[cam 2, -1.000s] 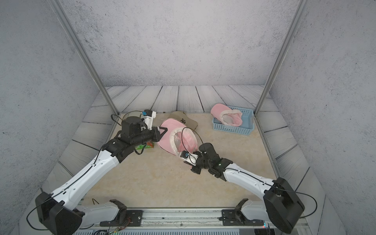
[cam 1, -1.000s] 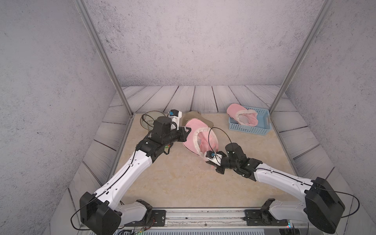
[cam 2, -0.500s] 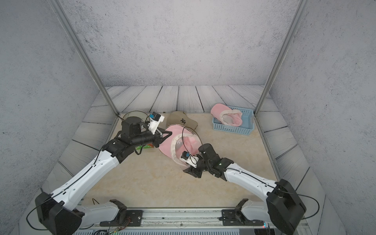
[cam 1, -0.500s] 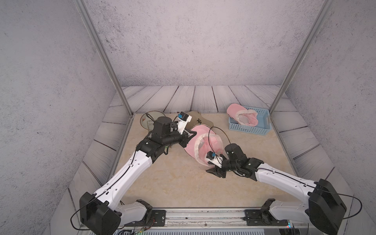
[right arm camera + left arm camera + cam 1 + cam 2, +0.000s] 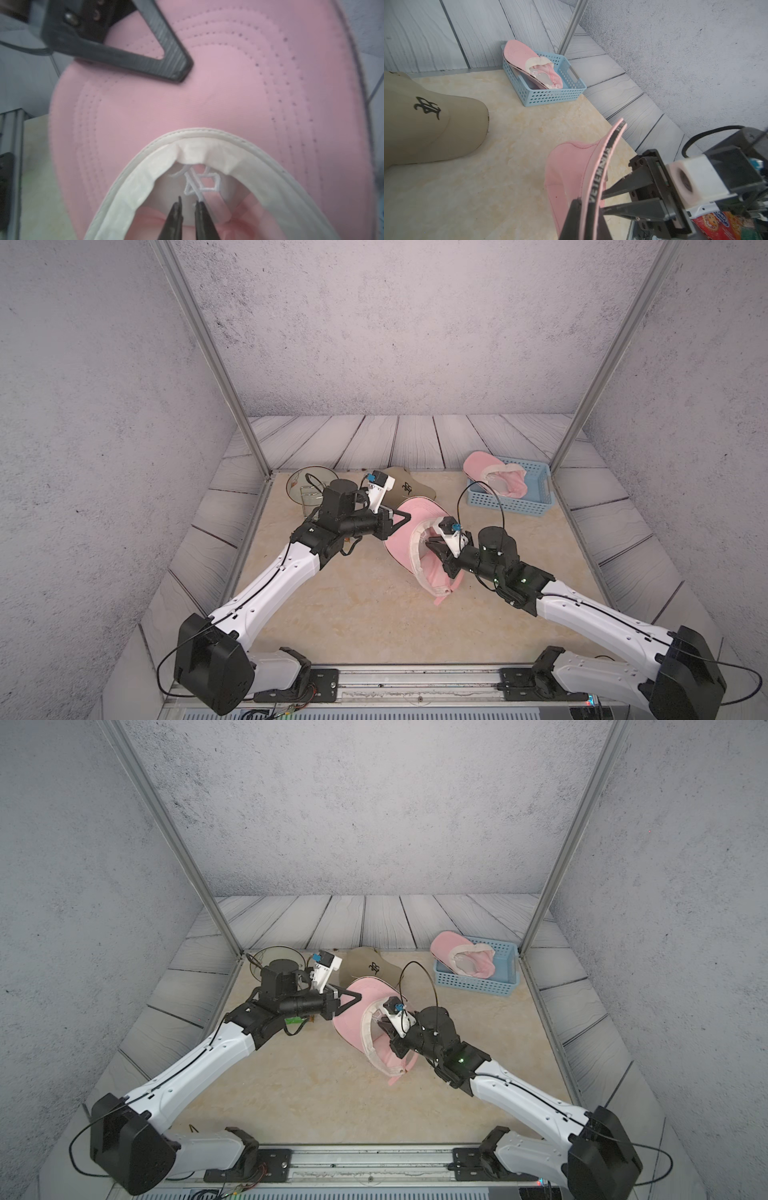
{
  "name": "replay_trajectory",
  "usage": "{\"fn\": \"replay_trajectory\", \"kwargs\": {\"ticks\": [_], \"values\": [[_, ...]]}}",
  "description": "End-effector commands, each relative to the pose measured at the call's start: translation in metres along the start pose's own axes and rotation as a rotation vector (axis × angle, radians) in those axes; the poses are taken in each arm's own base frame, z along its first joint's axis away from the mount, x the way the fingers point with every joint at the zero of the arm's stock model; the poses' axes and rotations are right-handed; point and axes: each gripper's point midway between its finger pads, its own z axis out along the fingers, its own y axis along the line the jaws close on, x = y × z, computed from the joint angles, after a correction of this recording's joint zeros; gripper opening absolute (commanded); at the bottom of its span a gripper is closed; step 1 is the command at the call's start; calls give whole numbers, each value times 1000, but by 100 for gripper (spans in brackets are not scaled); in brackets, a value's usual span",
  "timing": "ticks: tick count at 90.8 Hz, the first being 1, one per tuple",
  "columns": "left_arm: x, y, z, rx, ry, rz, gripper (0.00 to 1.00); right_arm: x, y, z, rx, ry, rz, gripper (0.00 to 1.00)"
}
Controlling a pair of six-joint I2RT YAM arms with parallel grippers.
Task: Turn the baseball cap inside out
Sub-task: Turn over the baseball cap.
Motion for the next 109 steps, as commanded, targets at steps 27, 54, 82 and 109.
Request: {"fn": "replay_trajectory", "kwargs": {"ticks": [27, 54, 82, 109], "values": [[-20, -43, -4, 246, -34, -94, 0, 9, -14, 37, 50, 48, 65, 1], [-22, -39, -1, 226, -34, -131, 0, 27, -26, 41, 127, 110, 71, 12], [-11, -29, -3, 155, 0, -121, 0, 54, -105, -5, 660, 279, 152, 13], [-12, -19, -3, 97, -27, -113, 0, 116, -95, -16, 650, 469, 145, 15]]}}
